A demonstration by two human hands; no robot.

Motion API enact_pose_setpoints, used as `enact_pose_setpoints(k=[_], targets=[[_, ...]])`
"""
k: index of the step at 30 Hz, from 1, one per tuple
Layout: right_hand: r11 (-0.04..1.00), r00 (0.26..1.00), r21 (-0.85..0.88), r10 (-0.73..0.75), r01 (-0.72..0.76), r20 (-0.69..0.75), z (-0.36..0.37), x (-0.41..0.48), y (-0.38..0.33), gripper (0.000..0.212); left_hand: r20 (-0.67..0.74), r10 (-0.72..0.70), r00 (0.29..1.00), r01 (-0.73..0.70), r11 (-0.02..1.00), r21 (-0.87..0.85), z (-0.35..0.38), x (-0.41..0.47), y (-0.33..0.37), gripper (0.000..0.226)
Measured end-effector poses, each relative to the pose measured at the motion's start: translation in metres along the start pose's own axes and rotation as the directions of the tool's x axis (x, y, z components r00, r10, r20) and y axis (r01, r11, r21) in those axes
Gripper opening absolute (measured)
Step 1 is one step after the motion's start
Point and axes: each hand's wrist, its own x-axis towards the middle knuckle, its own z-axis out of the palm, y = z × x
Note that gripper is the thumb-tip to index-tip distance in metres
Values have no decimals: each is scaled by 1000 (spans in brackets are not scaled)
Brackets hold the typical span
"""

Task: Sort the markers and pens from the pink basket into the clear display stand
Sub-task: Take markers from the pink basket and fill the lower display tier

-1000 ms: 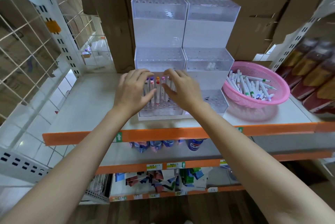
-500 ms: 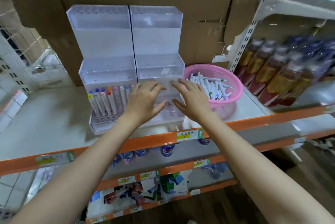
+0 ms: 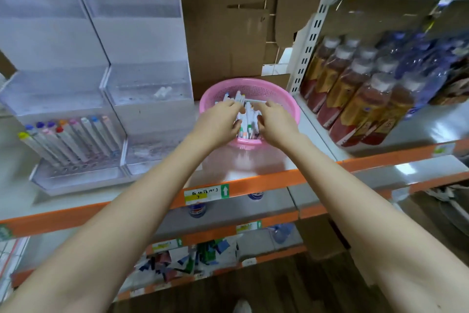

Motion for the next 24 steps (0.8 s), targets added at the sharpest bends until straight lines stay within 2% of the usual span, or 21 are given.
enact_pose_setpoints(k=[2,6,8,11,13,17,24], targets=[[998,999,48,30,-31,35,3,8,3,25,124,-107,986,99,993,72,9,12,3,24],[985,987,119,113,-126,110,14,29,9,12,133,-283,950,270,957,110,17,26,3,24],[968,977,174,157,-181,143,20,39,11,16,120,-331,936,315,940,134,20,31,0,21],[944,966,234,195,-231,170,22,50,12,28,157,-393,906,371,916,151,21,40,-3,40],[942,962,229,206,-244,178,23,54,11,29,204,-425,882,405,905,133,21,45,-4,47],[942,964,233,206,-242,171,26,58,10,27,218,-449,867,450,892,45,20,46,-6,42],[838,956,467,203,-282,213,23,58,6,11,212,-483,850,516,843,-150,12,43,0,28]])
